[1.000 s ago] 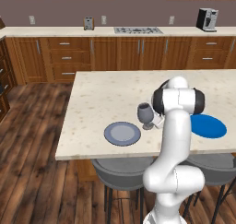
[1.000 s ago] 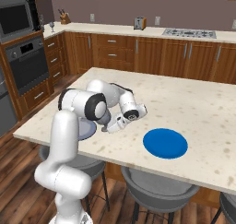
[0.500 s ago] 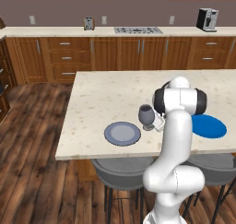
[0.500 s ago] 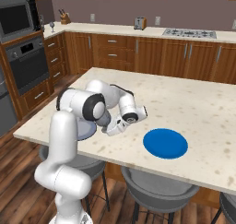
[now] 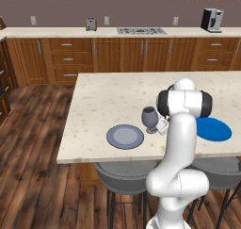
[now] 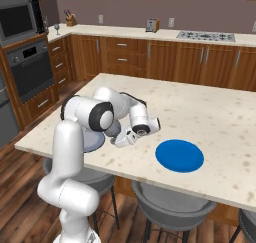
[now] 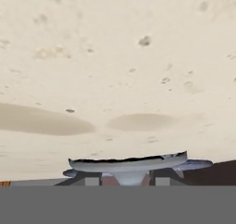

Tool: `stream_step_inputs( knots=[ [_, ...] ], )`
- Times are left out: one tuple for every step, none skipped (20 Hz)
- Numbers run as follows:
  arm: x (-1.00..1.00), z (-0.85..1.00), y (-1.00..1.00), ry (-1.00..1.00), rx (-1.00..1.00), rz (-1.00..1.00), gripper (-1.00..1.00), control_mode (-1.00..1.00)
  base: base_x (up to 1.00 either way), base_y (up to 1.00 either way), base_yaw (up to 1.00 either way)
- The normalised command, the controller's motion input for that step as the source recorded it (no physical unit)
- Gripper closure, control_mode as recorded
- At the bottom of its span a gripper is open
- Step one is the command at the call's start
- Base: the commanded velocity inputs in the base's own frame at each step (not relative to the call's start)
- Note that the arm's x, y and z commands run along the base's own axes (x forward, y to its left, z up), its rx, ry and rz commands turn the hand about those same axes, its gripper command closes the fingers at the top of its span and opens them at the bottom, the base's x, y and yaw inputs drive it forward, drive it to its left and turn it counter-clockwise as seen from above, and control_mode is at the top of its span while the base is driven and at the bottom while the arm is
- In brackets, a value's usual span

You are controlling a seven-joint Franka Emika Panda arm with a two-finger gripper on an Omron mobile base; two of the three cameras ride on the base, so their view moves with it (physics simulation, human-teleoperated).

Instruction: Retrieve the wine glasses from the counter and place one next to each plate.

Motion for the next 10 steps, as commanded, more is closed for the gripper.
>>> stream_step_inputs(
  knots=[
    [0.00,-0.24,-0.39,-0.07,0.00,-0.01,-1.00,-1.00,0.00,0.00,0.00],
    [0.00,-0.16,-0.41,-0.06,0.00,-0.01,-1.00,-1.00,0.00,0.00,0.00],
    [0.00,-0.14,-0.43,-0.06,0.00,-0.01,-1.00,-1.00,0.00,0.00,0.00],
    [0.00,-0.11,-0.46,-0.07,0.00,0.00,-1.00,-1.00,0.00,0.00,0.00],
    [0.00,-0.09,-0.51,-0.09,0.00,0.00,-1.00,-1.00,0.00,0.00,0.00],
    [0.00,-0.08,-0.51,-0.08,0.00,0.00,-1.00,-1.00,0.00,0.00,0.00],
    [0.00,-0.06,-0.49,-0.08,0.00,0.00,-1.00,-1.00,0.00,0.00,0.00],
    [0.00,-0.05,-0.41,-0.08,0.00,0.00,-1.00,-1.00,0.00,0.00,0.00],
    [0.00,-0.06,-0.39,-0.07,0.00,0.00,-1.00,-1.00,0.00,0.00,0.00],
    [0.00,-0.06,-0.36,-0.07,0.00,0.00,-1.00,-1.00,0.00,0.00,0.00]
  ],
)
